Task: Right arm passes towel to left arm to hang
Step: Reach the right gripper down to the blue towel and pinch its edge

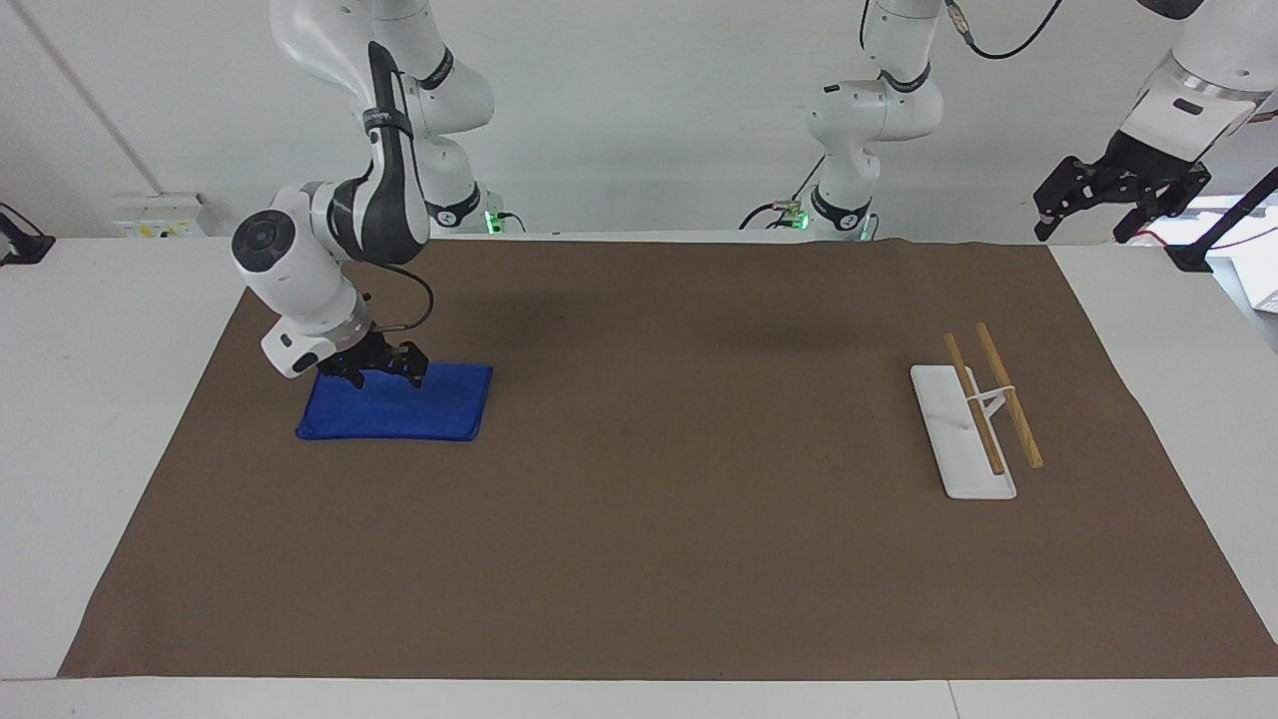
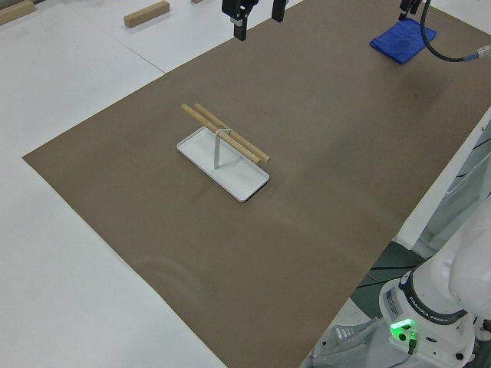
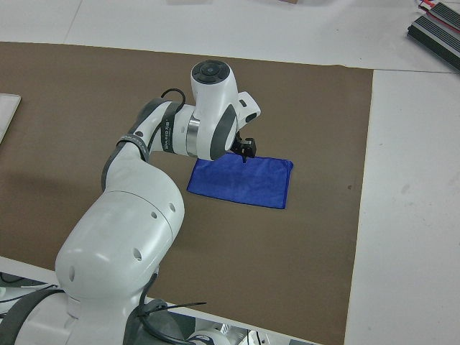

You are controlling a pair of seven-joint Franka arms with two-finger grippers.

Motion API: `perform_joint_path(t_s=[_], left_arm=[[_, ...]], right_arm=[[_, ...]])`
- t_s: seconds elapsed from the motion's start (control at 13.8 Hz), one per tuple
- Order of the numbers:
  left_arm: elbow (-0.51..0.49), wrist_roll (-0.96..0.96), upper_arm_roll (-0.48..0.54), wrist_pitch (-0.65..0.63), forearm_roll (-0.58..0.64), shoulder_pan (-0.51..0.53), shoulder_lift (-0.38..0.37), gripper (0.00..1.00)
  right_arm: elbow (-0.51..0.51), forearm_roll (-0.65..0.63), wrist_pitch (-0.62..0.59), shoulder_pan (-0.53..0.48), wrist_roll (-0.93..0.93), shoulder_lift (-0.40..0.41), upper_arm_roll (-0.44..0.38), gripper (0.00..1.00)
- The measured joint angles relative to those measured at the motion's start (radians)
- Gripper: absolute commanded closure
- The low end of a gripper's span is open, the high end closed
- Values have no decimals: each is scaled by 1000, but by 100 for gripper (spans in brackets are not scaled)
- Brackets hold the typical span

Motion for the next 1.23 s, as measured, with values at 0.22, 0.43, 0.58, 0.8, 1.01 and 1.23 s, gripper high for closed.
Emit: perform_joint_path(t_s=[0.22, 0.43, 0.58, 0.8, 1.01, 1.23], left_arm=[[0, 0, 0, -1, 0, 0, 0, 0], [0, 0, 0, -1, 0, 0, 0, 0], [0, 0, 0, -1, 0, 0, 0, 0], [0, 0, 0, -1, 0, 0, 0, 0], [-1, 0, 1, -16, 0, 0, -1, 0], [-6, 0, 2, -27, 1, 4, -2, 0]], right_arm=[[-95, -102, 101, 0, -9, -2, 2, 21], [-144, -123, 175, -3, -20, 0, 0, 23], [-148, -123, 178, -6, -19, 2, 0, 25], [-151, -123, 178, -10, -19, 2, 0, 30], [-167, -123, 178, -10, -18, 2, 0, 48], [-169, -122, 178, -9, -18, -2, 2, 73]])
